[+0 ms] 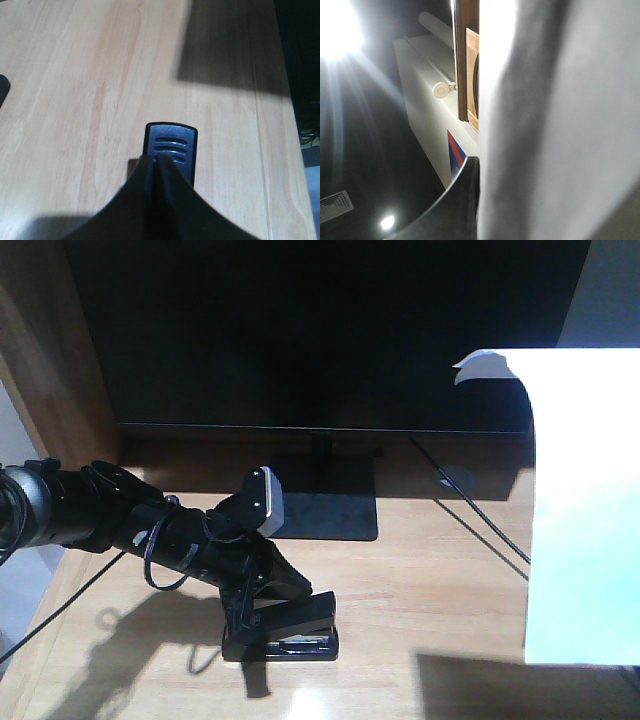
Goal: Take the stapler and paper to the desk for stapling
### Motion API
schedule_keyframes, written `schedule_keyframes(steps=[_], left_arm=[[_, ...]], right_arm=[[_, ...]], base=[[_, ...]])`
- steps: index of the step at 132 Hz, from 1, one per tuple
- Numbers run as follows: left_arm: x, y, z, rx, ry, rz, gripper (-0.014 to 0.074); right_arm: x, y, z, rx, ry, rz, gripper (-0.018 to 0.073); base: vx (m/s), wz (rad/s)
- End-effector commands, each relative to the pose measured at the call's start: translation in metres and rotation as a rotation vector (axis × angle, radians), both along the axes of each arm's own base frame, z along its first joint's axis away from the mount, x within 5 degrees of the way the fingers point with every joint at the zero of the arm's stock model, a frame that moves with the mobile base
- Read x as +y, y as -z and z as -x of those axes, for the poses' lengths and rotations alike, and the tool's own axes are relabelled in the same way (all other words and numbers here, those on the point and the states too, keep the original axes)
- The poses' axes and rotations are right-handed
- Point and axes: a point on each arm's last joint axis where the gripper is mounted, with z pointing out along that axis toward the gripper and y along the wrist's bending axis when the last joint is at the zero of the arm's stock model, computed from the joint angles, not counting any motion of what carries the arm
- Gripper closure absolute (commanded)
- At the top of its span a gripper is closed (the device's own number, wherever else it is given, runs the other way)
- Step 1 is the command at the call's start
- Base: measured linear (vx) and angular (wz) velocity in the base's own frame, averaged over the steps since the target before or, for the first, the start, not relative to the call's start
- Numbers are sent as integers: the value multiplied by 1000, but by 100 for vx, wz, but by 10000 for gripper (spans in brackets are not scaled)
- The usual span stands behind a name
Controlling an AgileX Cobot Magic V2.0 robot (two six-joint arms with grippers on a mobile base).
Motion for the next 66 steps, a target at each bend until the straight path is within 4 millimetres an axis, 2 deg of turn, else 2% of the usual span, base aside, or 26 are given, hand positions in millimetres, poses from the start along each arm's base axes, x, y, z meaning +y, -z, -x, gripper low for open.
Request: schedule_keyframes(steps=[1,66], left_arm=[[-5,-26,0,-31,1,82,603],[-5,-26,0,-31,1,82,603]], right_arm=[[0,-9,3,-59,0,-7,565],[0,-9,3,-60,0,-7,565]], base=[[0,0],[0,0]])
